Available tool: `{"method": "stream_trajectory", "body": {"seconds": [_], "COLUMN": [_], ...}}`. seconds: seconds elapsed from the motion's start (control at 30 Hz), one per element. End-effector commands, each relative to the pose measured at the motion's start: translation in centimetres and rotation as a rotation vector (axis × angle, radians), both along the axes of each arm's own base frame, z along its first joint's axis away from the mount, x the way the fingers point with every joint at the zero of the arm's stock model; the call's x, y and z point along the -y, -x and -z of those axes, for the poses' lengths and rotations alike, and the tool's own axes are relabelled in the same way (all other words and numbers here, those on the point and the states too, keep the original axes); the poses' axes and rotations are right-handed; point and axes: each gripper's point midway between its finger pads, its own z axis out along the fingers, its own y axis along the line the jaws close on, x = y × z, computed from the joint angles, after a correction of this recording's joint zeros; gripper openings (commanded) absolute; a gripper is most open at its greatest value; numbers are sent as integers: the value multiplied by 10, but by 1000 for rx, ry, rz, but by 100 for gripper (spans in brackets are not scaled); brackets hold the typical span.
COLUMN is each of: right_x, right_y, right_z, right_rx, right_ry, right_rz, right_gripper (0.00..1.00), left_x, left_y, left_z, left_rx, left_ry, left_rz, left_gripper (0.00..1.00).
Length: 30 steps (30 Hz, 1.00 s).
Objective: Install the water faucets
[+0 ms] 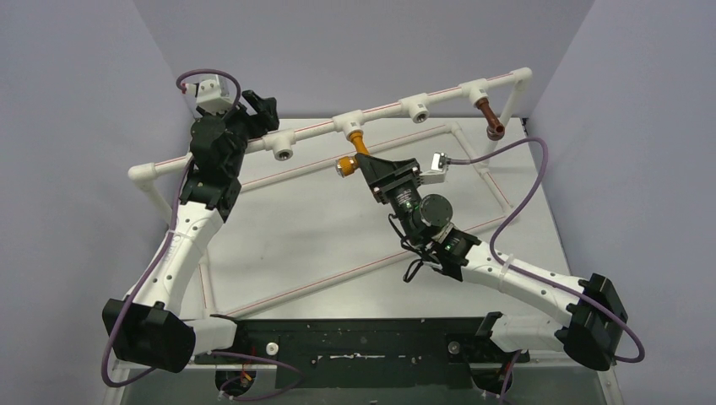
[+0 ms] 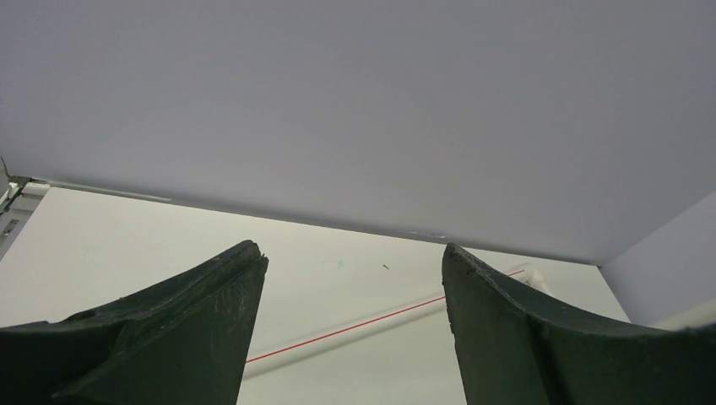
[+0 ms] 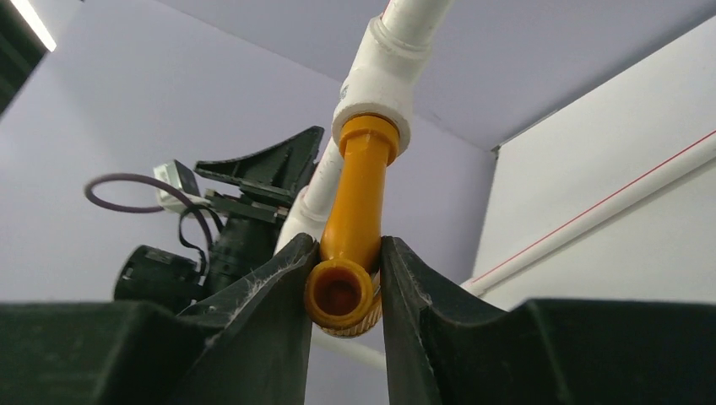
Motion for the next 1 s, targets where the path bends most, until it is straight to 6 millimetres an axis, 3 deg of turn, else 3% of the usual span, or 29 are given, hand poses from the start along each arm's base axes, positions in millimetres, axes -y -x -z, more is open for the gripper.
{"method": "stream_trajectory", "body": {"seconds": [0.0,0.2,0.43,0.57,0.63,0.7,0.8,0.97], "right_x": [5,-7,-6,-3,-2,2,10,27], "right_y": [4,6,8,11,15,18,21,28], "right_z": [-67,-79,-65,-57,-56,-50,-45,-41], "right_rx": [-31,-90,-119,-117,-108,-111,-112,-99], "right_ry": [-374,-432,-383,-320,-292,-259,-211,-102], "right_rz": [-75,-136,-130,-120,-129,-121,-101,-61], "right_gripper": [0,0,2,27,47,60,71,78], "left_x": [32,31,31,31,31,31,31,31], "left_y": [90,90,90,89,90,90,90,90], "left_z": [244,244,245,245,245,245,245,246], "left_rx": [-823,-822,-823,-823,-825,-825,-825,-827], "left_ry": [-209,-214,-216,-216,-216,-217,-217,-217], "left_rz": [249,244,242,244,243,242,242,242], "left_gripper": [74,74,74,74,74,74,74,74]}}
